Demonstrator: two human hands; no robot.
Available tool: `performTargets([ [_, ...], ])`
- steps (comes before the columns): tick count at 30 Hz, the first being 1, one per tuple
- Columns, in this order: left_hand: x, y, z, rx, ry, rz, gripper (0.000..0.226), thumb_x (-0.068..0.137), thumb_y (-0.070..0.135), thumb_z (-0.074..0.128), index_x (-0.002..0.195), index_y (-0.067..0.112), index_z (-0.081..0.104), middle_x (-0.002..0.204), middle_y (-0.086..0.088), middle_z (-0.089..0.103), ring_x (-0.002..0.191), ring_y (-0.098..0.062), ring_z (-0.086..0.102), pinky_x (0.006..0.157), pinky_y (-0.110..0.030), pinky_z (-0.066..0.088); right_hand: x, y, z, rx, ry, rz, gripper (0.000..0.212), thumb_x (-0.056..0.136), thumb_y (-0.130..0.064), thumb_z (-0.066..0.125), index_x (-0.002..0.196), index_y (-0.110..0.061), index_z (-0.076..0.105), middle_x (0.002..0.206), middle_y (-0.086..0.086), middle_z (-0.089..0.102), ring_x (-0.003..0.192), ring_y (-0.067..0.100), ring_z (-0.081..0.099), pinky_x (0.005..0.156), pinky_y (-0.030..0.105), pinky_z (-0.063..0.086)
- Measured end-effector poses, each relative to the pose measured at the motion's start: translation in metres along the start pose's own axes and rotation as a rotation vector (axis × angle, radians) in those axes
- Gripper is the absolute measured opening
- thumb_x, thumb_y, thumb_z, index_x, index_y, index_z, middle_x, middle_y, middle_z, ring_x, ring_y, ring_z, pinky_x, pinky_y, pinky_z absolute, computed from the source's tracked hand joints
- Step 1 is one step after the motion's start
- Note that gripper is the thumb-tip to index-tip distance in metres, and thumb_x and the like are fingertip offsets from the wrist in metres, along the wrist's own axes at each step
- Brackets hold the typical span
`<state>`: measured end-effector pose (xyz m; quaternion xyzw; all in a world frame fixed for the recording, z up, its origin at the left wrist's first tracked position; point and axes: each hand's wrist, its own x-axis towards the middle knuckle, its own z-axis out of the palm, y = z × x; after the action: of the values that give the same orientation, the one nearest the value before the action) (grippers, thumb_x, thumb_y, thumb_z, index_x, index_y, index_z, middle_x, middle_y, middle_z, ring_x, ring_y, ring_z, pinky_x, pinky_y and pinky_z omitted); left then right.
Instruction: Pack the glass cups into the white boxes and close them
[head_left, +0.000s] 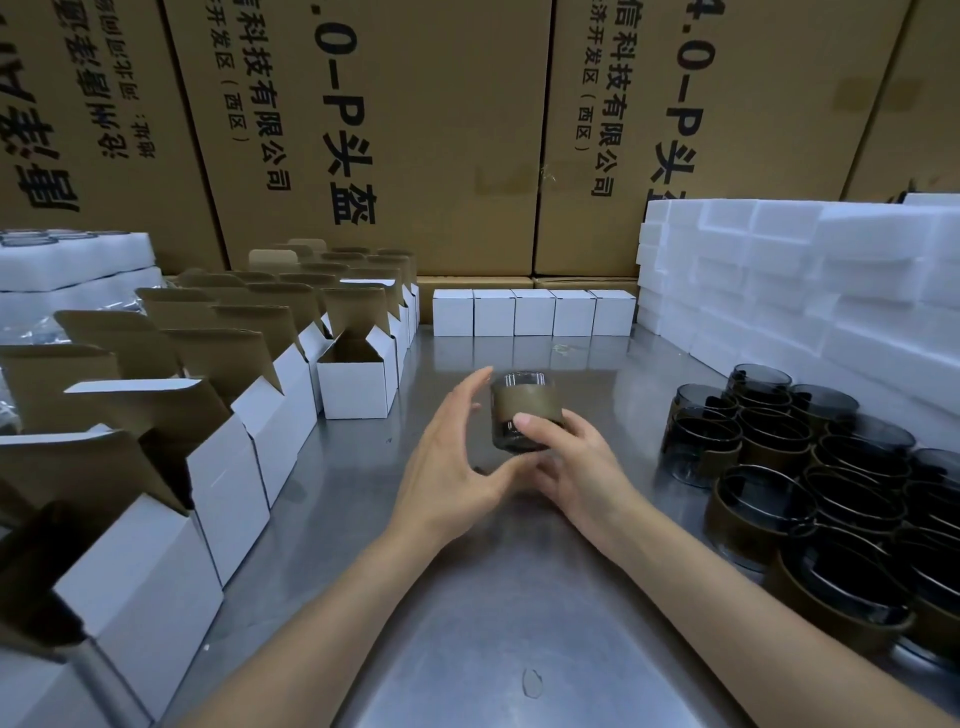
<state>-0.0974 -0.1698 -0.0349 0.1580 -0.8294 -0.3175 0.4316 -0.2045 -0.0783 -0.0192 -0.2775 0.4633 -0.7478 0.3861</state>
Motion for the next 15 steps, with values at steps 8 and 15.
performTargets([
  [8,0.0001,-0.0005,-0.0010,0.078,0.012,0.087,0.062,0.073,0.023,0.068,0.131,0.031,0.048,0.124,0.017,0.056,0.112,-0.003,0.054,0.091,-0.035,0.051,-0.0058,0.0100,0.0062,-0.520,0.193,-0.266,0.070,0.068,-0.014,0.085,0.120,-0.022,0.038,0.117,-0.006,0.051,0.102,0.000,0.055,0.077,0.010,0.048],
  [15,0.0021,-0.0063,0.0011,-0.021,0.007,-0.035,0.062,0.072,0.035,0.079,0.124,0.036,0.045,0.116,0.023,0.061,0.112,0.003,0.057,0.091,-0.027,0.050,-0.0012,0.0065,-0.0010,-0.386,0.124,-0.263,0.043,0.086,-0.021,0.068,0.122,-0.025,0.045,0.116,0.001,0.063,0.097,0.004,0.061,0.071,0.012,0.045],
])
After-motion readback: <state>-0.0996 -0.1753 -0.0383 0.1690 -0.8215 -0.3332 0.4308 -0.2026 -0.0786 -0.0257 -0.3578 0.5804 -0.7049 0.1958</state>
